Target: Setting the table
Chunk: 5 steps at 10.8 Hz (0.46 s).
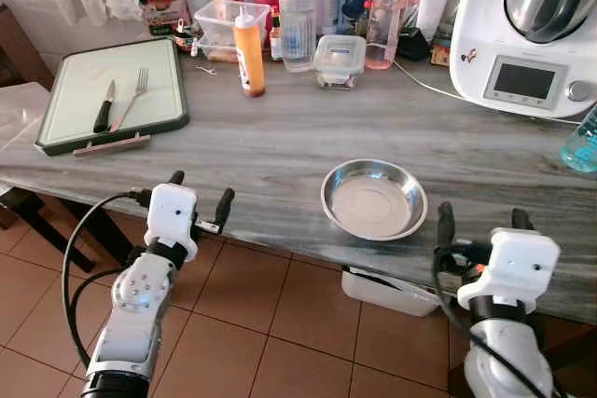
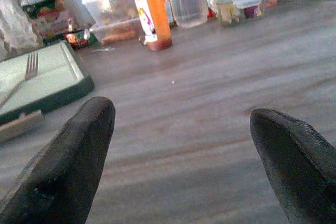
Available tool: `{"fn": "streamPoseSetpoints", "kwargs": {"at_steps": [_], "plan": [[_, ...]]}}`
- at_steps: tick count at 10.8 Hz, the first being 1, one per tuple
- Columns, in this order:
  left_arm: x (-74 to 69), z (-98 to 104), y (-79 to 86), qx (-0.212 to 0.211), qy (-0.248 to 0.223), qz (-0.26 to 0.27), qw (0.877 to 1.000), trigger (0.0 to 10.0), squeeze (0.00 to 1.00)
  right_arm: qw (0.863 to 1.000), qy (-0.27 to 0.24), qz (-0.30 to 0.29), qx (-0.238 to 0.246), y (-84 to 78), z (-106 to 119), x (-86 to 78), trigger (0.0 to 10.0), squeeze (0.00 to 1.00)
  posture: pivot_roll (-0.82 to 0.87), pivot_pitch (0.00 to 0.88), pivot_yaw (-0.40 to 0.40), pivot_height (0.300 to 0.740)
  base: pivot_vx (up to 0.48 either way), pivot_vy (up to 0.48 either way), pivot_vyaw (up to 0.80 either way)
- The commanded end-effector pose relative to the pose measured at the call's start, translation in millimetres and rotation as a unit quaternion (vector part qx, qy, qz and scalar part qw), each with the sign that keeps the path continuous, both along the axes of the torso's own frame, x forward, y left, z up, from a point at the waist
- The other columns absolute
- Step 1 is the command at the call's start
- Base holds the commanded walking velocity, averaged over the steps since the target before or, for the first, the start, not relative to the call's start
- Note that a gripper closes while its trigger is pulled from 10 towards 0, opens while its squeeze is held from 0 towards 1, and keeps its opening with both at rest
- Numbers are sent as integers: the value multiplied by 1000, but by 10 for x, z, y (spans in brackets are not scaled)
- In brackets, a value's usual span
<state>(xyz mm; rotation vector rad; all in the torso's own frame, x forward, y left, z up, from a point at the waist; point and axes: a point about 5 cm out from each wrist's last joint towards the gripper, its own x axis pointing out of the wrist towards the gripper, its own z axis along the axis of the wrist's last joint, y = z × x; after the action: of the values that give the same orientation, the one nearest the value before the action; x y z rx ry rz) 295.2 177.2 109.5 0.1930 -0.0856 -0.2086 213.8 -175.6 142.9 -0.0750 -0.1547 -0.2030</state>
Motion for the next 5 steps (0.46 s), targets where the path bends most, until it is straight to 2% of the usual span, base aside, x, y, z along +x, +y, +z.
{"fn": "streamPoseSetpoints", "kwargs": {"at_steps": [1,5], "plan": [[16,-15,-26,6,4,-2,1000,10000,0,1000,2,7,20,-1,-2,-13,10000,0,43,66,35,740,-270,0,0],[36,-12,-66,8,5,-1,1000,10000,0,999,-2,18,29,11,0,-7,10000,0,36,65,35,740,-285,0,0]]}}
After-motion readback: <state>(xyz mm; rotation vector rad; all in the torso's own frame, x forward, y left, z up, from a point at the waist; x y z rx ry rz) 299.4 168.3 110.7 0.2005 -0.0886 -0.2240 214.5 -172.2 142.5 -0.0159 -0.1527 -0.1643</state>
